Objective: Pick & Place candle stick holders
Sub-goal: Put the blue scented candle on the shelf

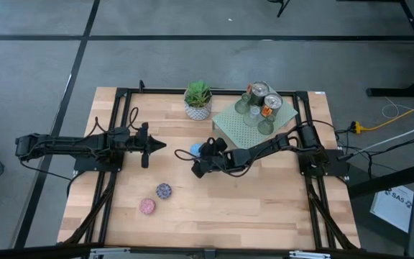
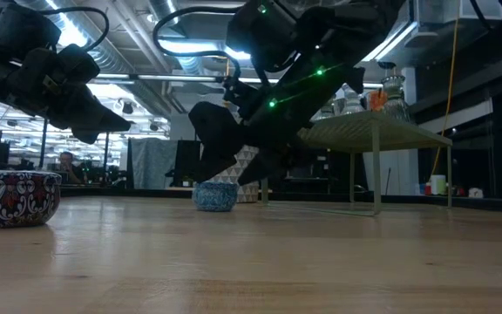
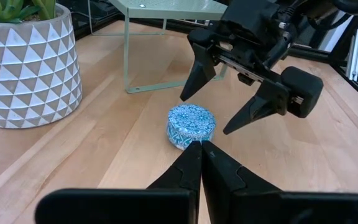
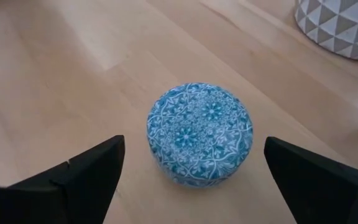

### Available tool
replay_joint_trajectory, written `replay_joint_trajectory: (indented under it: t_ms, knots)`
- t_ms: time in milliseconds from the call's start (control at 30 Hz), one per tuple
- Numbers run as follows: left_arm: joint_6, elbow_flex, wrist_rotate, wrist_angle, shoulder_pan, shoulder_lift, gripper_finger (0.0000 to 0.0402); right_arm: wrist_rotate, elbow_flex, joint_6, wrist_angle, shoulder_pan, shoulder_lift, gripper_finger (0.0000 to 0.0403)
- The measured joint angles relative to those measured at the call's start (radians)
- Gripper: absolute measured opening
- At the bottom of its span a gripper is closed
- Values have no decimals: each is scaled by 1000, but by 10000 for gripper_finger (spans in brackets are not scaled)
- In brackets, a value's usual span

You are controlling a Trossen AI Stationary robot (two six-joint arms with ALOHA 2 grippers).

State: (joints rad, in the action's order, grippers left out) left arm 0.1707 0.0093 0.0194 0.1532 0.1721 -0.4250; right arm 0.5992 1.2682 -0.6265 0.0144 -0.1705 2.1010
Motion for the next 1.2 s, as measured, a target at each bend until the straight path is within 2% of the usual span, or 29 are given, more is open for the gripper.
replay_joint_trajectory:
  t_ms: [300,900,1033,1200]
  knots:
    - [0,0,0,0,0,0,5,-42,3,40,-92,22,31,388]
    - [0,0,0,0,0,0,4,-35,1,104,-108,34,47,384]
    - [0,0,0,0,0,0,8,-35,1,104,-99,34,47,360]
    - [0,0,0,0,0,0,6,-35,1,104,-83,33,47,308]
